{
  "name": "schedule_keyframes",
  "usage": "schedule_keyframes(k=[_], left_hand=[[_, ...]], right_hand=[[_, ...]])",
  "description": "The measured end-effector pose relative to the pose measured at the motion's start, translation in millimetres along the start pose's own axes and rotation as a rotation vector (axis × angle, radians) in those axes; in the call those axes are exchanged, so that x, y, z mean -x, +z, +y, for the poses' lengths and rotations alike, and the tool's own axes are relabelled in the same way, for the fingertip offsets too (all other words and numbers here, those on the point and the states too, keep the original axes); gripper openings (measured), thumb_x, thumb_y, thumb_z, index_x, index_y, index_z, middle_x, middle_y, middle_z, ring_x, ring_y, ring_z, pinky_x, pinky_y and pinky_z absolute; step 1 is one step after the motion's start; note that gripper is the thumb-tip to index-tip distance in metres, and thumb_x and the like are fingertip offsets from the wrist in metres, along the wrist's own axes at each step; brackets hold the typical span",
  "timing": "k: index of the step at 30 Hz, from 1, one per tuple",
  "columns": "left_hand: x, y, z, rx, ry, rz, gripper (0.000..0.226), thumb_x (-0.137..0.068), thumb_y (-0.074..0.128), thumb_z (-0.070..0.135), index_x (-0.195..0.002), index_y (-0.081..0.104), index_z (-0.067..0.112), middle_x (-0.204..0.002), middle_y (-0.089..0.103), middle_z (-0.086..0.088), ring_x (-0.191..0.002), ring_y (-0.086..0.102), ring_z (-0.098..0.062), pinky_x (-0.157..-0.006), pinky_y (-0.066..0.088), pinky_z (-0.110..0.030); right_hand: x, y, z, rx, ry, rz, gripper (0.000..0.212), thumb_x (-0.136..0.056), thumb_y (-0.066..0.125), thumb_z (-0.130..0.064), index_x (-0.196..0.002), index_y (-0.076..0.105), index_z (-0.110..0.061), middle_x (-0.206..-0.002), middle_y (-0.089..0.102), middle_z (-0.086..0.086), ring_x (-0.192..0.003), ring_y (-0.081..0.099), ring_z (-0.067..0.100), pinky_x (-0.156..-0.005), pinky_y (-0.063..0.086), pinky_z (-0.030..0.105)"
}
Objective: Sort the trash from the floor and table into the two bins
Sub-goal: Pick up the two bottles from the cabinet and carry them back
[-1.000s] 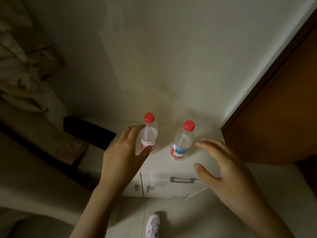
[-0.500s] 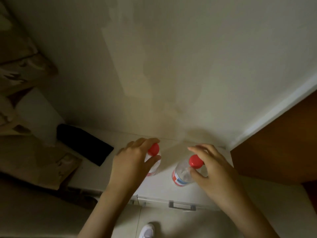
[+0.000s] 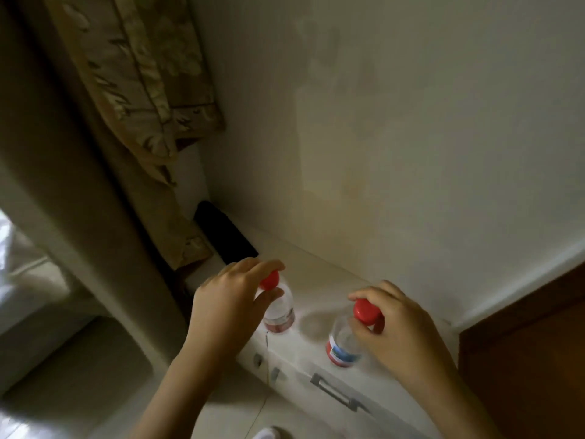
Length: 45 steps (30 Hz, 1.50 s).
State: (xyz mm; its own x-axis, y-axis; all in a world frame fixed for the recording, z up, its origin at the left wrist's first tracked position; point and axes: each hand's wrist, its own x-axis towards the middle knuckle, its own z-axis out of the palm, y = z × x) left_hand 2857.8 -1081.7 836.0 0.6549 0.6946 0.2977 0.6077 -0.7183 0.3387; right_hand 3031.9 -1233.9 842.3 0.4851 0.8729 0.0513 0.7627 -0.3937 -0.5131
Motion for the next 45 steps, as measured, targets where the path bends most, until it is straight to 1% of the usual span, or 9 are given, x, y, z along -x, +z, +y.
schedule_keyframes(k=[4, 9, 12, 14, 20, 26, 33, 38, 45], left_hand=[[54, -21, 8, -0.077, -0.137, 0.055, 0.044, -0.072, 0.079, 0.034, -0.114, 0.065, 0.031, -0.102, 0.072, 0.005, -0.082, 0.070, -0.015, -0.063, 0.058, -0.031], [140, -54, 12, -0.153, -0.326, 0.139, 0.042, -0.073, 0.077, 0.035, -0.113, 0.067, 0.029, -0.100, 0.072, 0.006, -0.074, 0.068, -0.013, -0.057, 0.052, -0.022], [194, -72, 10, -0.193, -0.445, 0.185, 0.044, -0.071, 0.078, 0.035, -0.113, 0.068, 0.027, -0.100, 0.073, 0.003, -0.078, 0.071, -0.016, -0.057, 0.054, -0.025], [229, -82, 7, -0.198, -0.533, 0.223, 0.044, -0.069, 0.080, 0.031, -0.111, 0.069, 0.023, -0.098, 0.074, -0.001, -0.077, 0.072, -0.020, -0.057, 0.055, -0.028], [335, -119, -11, -0.245, -0.782, 0.276, 0.043, -0.069, 0.079, 0.038, -0.110, 0.070, 0.029, -0.097, 0.074, 0.006, -0.070, 0.068, -0.014, -0.060, 0.044, -0.016], [448, -171, -40, -0.269, -0.953, 0.348, 0.037, -0.072, 0.078, 0.039, -0.107, 0.068, 0.033, -0.098, 0.072, 0.012, -0.074, 0.067, -0.014, -0.056, 0.040, -0.018], [577, -218, -65, -0.304, -1.138, 0.369, 0.039, -0.075, 0.076, 0.040, -0.112, 0.066, 0.034, -0.098, 0.071, 0.011, -0.074, 0.065, -0.015, -0.058, 0.040, -0.018], [648, -237, -80, -0.294, -1.331, 0.423, 0.038, -0.078, 0.073, 0.041, -0.114, 0.062, 0.037, -0.101, 0.069, 0.015, -0.079, 0.066, -0.012, -0.063, 0.055, -0.026], [697, -263, -136, -0.345, -1.533, 0.464, 0.037, -0.077, 0.073, 0.042, -0.113, 0.065, 0.036, -0.097, 0.070, 0.015, -0.077, 0.065, -0.009, -0.061, 0.039, -0.014]], right_hand=[[21, -7, -10, -0.056, -0.164, -0.028, 0.031, -0.073, 0.076, -0.024, -0.100, 0.064, -0.033, -0.097, 0.057, -0.022, -0.079, 0.057, -0.001, -0.066, 0.036, 0.000], [52, 0, -42, -0.117, -0.384, -0.113, 0.030, -0.076, 0.075, -0.026, -0.103, 0.063, -0.033, -0.098, 0.057, -0.021, -0.083, 0.056, -0.003, -0.066, 0.045, 0.008], [71, 13, -71, -0.131, -0.501, -0.213, 0.030, -0.076, 0.074, -0.029, -0.103, 0.063, -0.033, -0.096, 0.057, -0.021, -0.081, 0.056, -0.002, -0.065, 0.040, 0.005], [84, 25, -91, -0.134, -0.588, -0.263, 0.032, -0.076, 0.075, -0.028, -0.104, 0.063, -0.033, -0.096, 0.057, -0.021, -0.081, 0.056, 0.001, -0.070, 0.044, 0.008], [137, 66, -166, -0.140, -0.799, -0.412, 0.034, -0.078, 0.073, -0.031, -0.110, 0.063, -0.029, -0.103, 0.056, -0.018, -0.089, 0.056, 0.004, -0.076, 0.044, 0.008], [213, 127, -261, -0.167, -0.968, -0.535, 0.035, -0.079, 0.072, -0.034, -0.112, 0.060, -0.029, -0.105, 0.056, -0.015, -0.090, 0.057, 0.006, -0.075, 0.052, 0.014], [319, 195, -365, -0.171, -1.177, -0.737, 0.036, -0.081, 0.071, -0.036, -0.114, 0.057, -0.031, -0.103, 0.050, -0.021, -0.083, 0.051, -0.005, -0.069, 0.044, 0.005], [365, 229, -432, -0.198, -1.294, -0.846, 0.034, -0.080, 0.072, -0.033, -0.113, 0.059, -0.032, -0.103, 0.053, -0.021, -0.085, 0.060, 0.009, -0.073, 0.054, 0.018], [389, 298, -530, -0.154, -1.468, -0.907, 0.035, -0.080, 0.072, -0.031, -0.113, 0.059, -0.032, -0.102, 0.051, -0.021, -0.082, 0.060, 0.011, -0.073, 0.056, 0.026]])
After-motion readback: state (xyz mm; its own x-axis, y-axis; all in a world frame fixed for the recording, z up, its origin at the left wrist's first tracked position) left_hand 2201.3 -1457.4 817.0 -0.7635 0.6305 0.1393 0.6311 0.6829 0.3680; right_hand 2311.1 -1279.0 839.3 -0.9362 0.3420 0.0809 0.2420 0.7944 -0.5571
